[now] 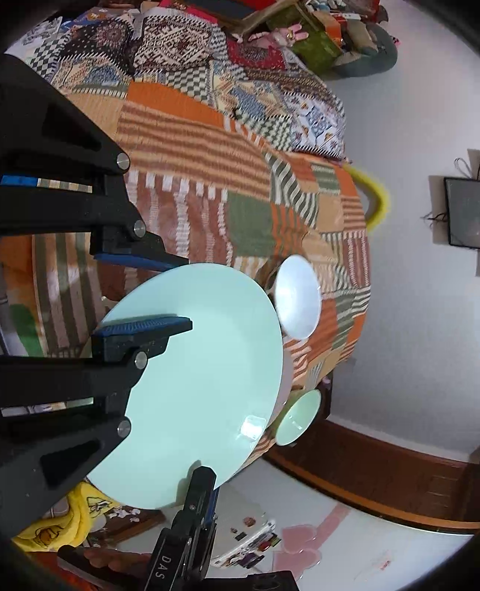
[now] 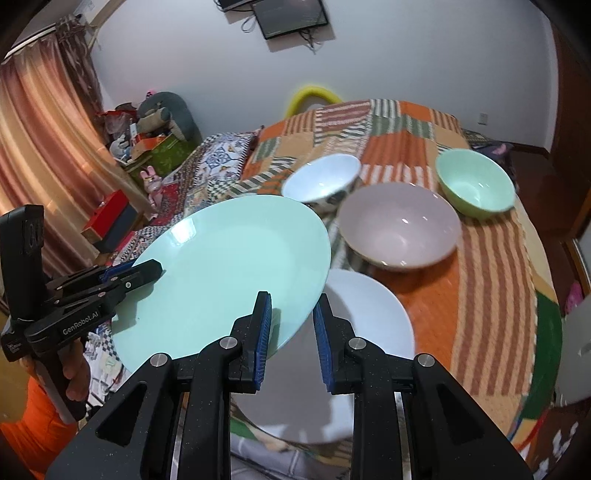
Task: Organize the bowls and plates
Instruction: 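Lower the mint green plate onto the white plate and open both grippers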
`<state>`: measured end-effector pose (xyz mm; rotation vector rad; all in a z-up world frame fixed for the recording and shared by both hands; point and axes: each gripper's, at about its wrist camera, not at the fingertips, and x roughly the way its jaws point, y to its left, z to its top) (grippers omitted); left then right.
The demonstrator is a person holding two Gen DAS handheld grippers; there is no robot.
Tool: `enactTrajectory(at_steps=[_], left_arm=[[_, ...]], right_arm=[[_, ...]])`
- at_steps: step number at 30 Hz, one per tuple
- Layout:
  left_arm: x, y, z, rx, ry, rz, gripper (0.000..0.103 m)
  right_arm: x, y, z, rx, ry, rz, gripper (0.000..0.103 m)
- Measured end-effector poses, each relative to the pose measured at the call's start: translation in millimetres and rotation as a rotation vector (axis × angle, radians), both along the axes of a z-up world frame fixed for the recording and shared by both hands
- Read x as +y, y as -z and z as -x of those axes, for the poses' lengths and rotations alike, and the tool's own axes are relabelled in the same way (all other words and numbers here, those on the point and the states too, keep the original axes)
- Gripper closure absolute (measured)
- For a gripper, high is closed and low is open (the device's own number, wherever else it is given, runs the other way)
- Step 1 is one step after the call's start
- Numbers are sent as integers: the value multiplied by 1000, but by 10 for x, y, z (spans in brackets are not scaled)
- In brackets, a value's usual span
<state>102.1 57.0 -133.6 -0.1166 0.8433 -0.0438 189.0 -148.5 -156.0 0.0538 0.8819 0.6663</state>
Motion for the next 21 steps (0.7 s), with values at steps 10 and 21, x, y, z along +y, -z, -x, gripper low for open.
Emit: enactTrajectory(at_steps=[10,21], left_arm=[[-297,300,-48,81,41,-1,78],[-408,672,-204,169,65,11,77]], right_arm=[[-304,291,135,59,49,2,82],[-441,563,128,120,107,-4,82]])
